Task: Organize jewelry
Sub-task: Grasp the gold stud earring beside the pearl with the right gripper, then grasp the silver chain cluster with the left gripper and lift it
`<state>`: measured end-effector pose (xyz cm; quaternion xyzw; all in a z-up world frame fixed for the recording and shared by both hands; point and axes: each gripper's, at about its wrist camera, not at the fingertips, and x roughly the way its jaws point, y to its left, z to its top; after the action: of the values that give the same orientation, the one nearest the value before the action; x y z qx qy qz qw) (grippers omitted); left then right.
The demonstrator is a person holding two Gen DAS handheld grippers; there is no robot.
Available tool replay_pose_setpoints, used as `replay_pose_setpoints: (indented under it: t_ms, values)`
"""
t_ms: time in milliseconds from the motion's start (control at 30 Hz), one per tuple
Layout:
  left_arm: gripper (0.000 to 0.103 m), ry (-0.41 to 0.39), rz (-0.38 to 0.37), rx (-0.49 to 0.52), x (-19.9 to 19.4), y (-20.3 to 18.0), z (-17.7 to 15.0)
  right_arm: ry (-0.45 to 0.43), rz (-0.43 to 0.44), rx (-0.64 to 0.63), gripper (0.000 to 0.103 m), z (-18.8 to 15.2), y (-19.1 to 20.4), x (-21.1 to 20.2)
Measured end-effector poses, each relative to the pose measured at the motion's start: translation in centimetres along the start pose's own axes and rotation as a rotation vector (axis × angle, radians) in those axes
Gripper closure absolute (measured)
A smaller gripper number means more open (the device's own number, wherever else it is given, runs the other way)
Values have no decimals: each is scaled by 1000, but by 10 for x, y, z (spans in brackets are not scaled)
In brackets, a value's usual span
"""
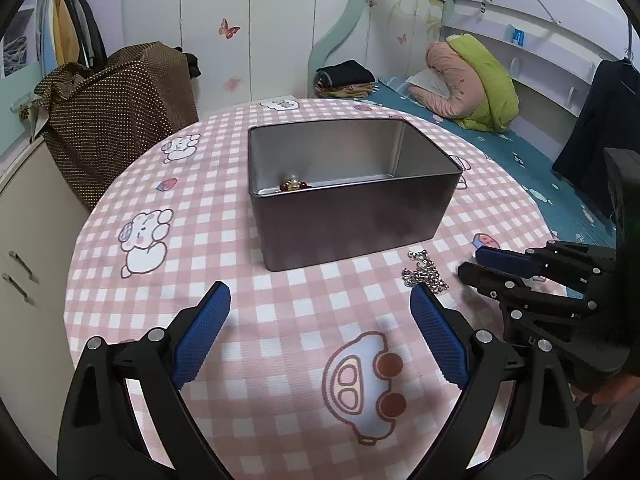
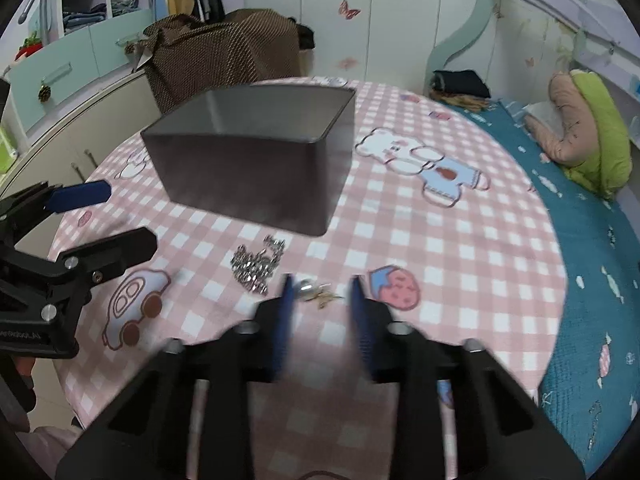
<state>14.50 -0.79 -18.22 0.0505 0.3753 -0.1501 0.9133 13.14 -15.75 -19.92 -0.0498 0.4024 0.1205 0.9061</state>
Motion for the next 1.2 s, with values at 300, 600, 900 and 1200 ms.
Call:
replay_pose_setpoints:
  t_ms: [300,600,900,1200]
  values:
    - [11,14,-42,31,14,-19,5,0,10,6,99,1,-7,-3]
    - [11,28,-35,25,18,-20,3,-13,0,-7,56,8,-11,0]
    - [11,34,-38,20,18,-18,2,-13,24,-39,91,9,-4,10]
    - [11,43,-73,37,26,-34,7,-27,0,7,91,7,-19,-2]
